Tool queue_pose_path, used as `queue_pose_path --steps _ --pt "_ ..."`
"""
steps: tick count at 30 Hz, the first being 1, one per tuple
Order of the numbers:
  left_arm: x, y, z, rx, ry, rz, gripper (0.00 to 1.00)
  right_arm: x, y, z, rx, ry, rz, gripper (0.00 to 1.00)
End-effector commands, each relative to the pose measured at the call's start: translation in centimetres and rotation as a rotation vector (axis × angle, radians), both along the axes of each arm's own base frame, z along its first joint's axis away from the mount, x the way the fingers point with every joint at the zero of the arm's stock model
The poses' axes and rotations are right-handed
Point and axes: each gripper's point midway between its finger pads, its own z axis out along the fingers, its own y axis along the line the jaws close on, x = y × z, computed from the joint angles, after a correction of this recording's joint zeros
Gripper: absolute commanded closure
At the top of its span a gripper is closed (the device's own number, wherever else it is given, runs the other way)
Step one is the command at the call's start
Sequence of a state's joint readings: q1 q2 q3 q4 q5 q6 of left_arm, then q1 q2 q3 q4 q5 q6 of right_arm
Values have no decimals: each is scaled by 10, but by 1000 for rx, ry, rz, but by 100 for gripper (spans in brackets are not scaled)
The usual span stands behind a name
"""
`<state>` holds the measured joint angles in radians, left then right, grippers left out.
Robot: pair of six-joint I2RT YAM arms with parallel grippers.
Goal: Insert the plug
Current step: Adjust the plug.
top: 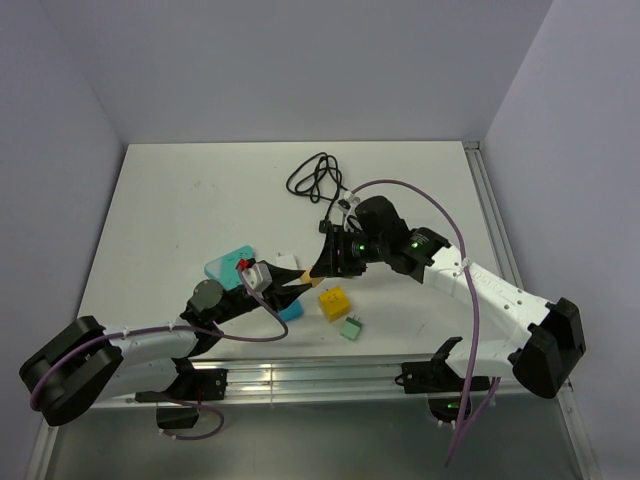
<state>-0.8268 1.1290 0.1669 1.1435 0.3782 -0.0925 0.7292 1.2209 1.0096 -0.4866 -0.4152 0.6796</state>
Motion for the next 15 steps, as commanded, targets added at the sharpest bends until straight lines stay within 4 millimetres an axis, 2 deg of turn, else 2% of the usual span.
queue_pose_path --steps 1,8,11,12,15 --pt "1 -5 16 -30 -40 -11 100 -4 15 21 92 -31 72 54" --pt "2 -6 15 -29 -33 -11 99 -4 17 21 102 -33 77 73" --pt "0 -6 16 -37 -28 -19 87 -2 17 23 106 -42 72 76" --pt "-1 -6 17 -44 -23 -22 75 -1 16 23 105 -46 67 76" --pt "-4 -2 18 -71 -22 -22 56 2 13 26 106 -62 43 76"
